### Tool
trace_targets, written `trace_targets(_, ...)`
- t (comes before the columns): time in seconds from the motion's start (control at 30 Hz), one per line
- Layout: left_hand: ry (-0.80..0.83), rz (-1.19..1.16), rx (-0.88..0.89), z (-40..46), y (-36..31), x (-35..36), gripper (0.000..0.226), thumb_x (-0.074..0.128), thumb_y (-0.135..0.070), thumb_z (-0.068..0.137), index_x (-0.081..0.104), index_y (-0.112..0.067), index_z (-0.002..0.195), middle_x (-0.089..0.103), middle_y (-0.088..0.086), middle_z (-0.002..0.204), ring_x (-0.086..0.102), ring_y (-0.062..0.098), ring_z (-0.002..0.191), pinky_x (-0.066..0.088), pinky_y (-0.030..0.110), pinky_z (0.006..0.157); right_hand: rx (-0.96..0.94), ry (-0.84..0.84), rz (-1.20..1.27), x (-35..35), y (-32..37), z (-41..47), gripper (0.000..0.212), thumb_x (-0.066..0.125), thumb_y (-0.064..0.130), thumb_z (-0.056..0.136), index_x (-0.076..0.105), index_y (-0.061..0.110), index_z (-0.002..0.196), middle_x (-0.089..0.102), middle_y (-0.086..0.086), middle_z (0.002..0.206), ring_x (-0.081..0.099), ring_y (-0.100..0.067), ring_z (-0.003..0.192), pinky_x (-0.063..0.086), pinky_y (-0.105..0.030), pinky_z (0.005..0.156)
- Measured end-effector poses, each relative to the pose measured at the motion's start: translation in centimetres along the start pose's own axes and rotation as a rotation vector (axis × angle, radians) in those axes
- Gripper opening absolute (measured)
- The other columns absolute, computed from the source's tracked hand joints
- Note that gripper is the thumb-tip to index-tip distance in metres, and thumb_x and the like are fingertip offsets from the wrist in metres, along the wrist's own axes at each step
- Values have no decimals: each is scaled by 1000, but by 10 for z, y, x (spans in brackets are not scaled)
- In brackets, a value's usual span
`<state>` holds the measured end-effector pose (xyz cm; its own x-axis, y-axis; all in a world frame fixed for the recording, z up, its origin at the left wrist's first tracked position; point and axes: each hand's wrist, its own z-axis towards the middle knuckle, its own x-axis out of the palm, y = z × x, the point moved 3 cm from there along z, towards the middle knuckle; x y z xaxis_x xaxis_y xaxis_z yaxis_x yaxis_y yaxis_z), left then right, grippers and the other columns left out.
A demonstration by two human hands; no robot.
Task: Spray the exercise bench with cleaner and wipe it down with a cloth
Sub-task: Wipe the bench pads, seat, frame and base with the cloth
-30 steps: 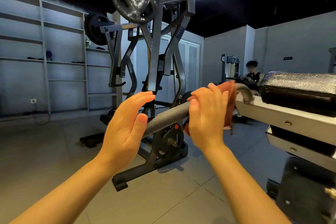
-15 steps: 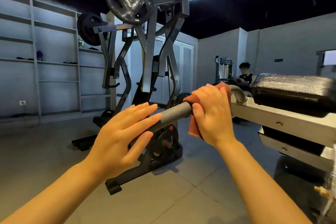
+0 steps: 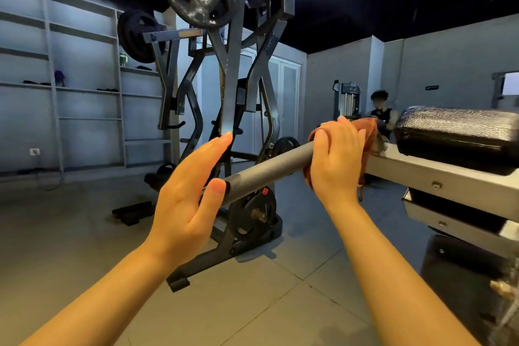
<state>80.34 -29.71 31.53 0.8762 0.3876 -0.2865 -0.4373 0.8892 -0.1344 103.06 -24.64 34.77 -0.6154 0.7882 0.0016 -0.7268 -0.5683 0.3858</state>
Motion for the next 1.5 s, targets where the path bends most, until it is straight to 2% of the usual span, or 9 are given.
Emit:
trace_targets(0.13,-8,-76,-44,0,0,-1,58,24,-51,101,34,-17,146,39,-5,150,30,4,141,23,16,113,-166,33,56,16,57,-42,30,40,24,96,61,14,78,58,3,82,54,-17,92,31,-50,106)
trace_targets(0.33,17,-374,-195,1,1,-4,65,22,-74,90,27,-37,143,32,-9,155,26,-2,141,21,5,107,-346,259,120,40,107,-123,36,39,29,101,60,13,126,59,-3,133,38,-19,139,7,-41,122)
trace_targets(0.5,67,-287,-154,-3,3,-6,59,21,-71,92,25,-44,144,24,-22,154,19,-1,144,18,16,116,-584,352,-95,24,79,-100,40,30,38,104,44,22,138,53,-3,142,35,-20,141,11,-41,122)
trace_targets(0.63,105,81,71,-3,4,-5,52,21,-56,101,23,-36,149,22,-23,155,16,6,147,8,17,118,-360,361,-86,-5,43,-50,32,36,26,99,61,24,119,57,4,125,46,-21,127,23,-48,115)
trace_targets(0.87,102,206,141,-3,3,-2,52,21,-52,102,39,-26,144,36,-6,153,21,13,147,11,29,120,82,239,-96,-44,-29,26,36,29,16,99,63,20,109,55,-4,114,49,-24,106,42,-48,100)
trace_targets(1.0,113,343,238,-1,3,-4,51,23,-48,103,39,-23,145,38,-1,151,25,21,145,13,40,121,67,206,-23,-34,-1,0,31,32,17,102,61,21,110,54,-1,116,51,-21,110,48,-36,93)
trace_targets(1.1,89,526,396,-7,-4,-5,50,32,-44,102,42,-21,144,38,4,151,27,26,144,10,50,119,34,286,89,-40,34,-33,29,37,10,105,59,29,111,55,1,120,56,7,93,45,-8,72)
trace_targets(1.27,-35,420,565,-34,-50,18,39,49,-25,97,57,-12,132,50,13,141,43,30,134,25,53,113,178,303,147,-65,59,-63,24,42,17,105,64,23,112,68,-3,99,61,-6,87,46,-19,79)
trace_targets(1.5,170,-523,-235,-60,-106,70,33,50,-39,92,55,-34,125,59,-19,119,56,-4,107,43,10,88,424,308,121,-142,71,-116,23,45,22,103,66,32,102,70,9,101,64,-7,98,52,-30,91)
